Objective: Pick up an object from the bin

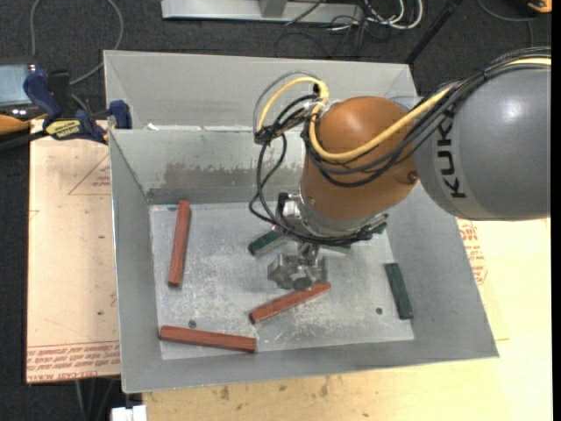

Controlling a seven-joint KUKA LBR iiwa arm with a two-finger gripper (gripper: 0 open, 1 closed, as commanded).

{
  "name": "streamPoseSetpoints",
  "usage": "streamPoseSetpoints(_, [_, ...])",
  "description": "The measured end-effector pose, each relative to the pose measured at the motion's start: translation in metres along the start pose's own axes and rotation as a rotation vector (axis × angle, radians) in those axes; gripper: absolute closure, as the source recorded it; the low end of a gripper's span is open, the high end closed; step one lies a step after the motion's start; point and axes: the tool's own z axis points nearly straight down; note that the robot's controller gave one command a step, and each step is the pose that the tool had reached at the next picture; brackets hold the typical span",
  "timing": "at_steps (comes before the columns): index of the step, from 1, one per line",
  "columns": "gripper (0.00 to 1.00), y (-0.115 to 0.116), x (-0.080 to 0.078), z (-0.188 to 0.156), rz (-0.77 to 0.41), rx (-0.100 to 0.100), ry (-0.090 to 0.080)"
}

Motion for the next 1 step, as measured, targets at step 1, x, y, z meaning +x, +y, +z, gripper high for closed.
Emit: streamPoseSetpoints(1, [1.0, -0.0161, 0.0135, -0.1115, -0.439, 0.01, 0.0])
